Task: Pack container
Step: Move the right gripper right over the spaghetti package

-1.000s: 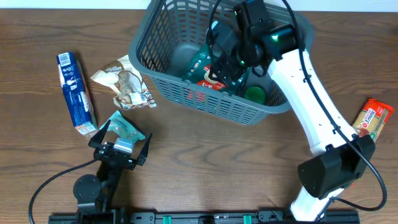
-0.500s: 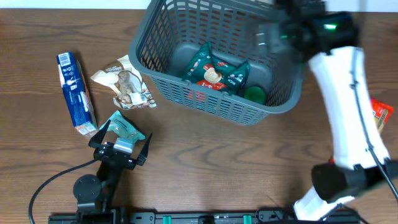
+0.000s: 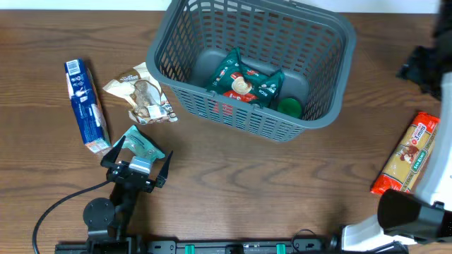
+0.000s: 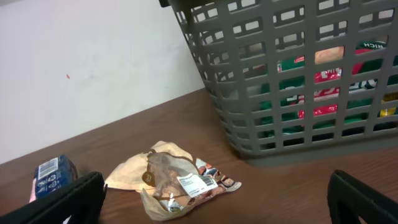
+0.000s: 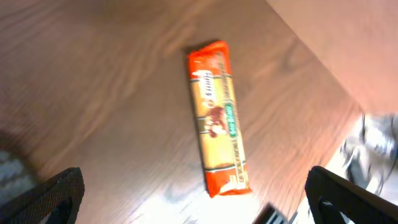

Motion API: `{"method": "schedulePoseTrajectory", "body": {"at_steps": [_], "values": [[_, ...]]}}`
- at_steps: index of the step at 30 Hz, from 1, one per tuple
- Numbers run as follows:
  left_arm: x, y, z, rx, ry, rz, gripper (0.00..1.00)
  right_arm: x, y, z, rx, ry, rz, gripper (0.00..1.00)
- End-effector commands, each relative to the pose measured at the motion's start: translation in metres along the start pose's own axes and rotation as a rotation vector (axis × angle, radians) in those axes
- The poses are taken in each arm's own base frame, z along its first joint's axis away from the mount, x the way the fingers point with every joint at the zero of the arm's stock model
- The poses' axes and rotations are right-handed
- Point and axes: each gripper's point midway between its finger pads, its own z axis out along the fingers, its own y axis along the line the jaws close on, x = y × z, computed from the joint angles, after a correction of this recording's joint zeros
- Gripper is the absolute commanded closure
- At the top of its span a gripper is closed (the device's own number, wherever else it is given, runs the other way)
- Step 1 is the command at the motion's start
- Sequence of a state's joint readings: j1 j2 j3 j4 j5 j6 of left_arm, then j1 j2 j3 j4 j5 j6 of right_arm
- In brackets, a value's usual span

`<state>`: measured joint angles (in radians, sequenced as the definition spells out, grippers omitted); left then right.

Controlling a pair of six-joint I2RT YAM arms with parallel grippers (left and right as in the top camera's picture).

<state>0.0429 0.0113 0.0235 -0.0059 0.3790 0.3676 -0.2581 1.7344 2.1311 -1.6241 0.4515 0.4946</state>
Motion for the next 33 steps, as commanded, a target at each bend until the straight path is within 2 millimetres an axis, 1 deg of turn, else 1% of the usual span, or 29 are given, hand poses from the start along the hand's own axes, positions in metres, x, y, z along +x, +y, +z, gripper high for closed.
{"method": "schedulePoseTrajectory", "body": {"at_steps": [1,4,6,7,10,15,16,18,23,26,28,30,33], "values": [[0.015,-0.008,0.001,0.034,0.041,-0.008,0.01,0.004,-0.023,0.022,0.036,0.075,0.110,0.01],[0.015,-0.008,0.001,0.034,0.041,-0.008,0.01,0.012,-0.047,0.044,0.091,0.141,0.158,0.01],[0.015,-0.008,0.001,0.034,0.041,-0.008,0.01,0.020,-0.056,0.059,0.111,0.188,0.177,0.01],[0.015,-0.008,0.001,0.034,0.041,-0.008,0.01,0.026,-0.057,0.069,0.107,0.218,0.171,0.01],[0.015,-0.008,0.001,0.034,0.041,-0.008,0.01,0.042,-0.054,0.095,0.067,0.296,0.125,0.01],[0.015,-0.008,0.001,0.034,0.041,-0.008,0.01,0.071,-0.056,0.137,0.072,0.376,0.067,0.01],[0.015,-0.008,0.001,0.034,0.041,-0.008,0.01,0.081,-0.053,0.150,0.058,0.397,0.045,0.01],[0.015,-0.008,0.001,0.034,0.041,-0.008,0.01,0.095,-0.046,0.166,0.019,0.424,0.021,0.01],[0.015,-0.008,0.001,0.034,0.041,-0.008,0.02,0.127,-0.032,0.201,-0.055,0.459,-0.018,0.01],[0.015,-0.008,0.001,0.034,0.041,-0.008,0.01,0.142,-0.025,0.215,-0.088,0.466,-0.030,0.01],[0.015,-0.008,0.001,0.034,0.041,-0.008,0.01,0.148,-0.021,0.222,-0.104,0.462,-0.033,0.01],[0.015,-0.008,0.001,0.034,0.041,-0.008,0.01,0.149,-0.019,0.227,-0.111,0.452,-0.040,0.01],[0.015,-0.008,0.001,0.034,0.041,-0.008,0.01,0.143,-0.020,0.229,-0.118,0.428,-0.050,0.01]]}}
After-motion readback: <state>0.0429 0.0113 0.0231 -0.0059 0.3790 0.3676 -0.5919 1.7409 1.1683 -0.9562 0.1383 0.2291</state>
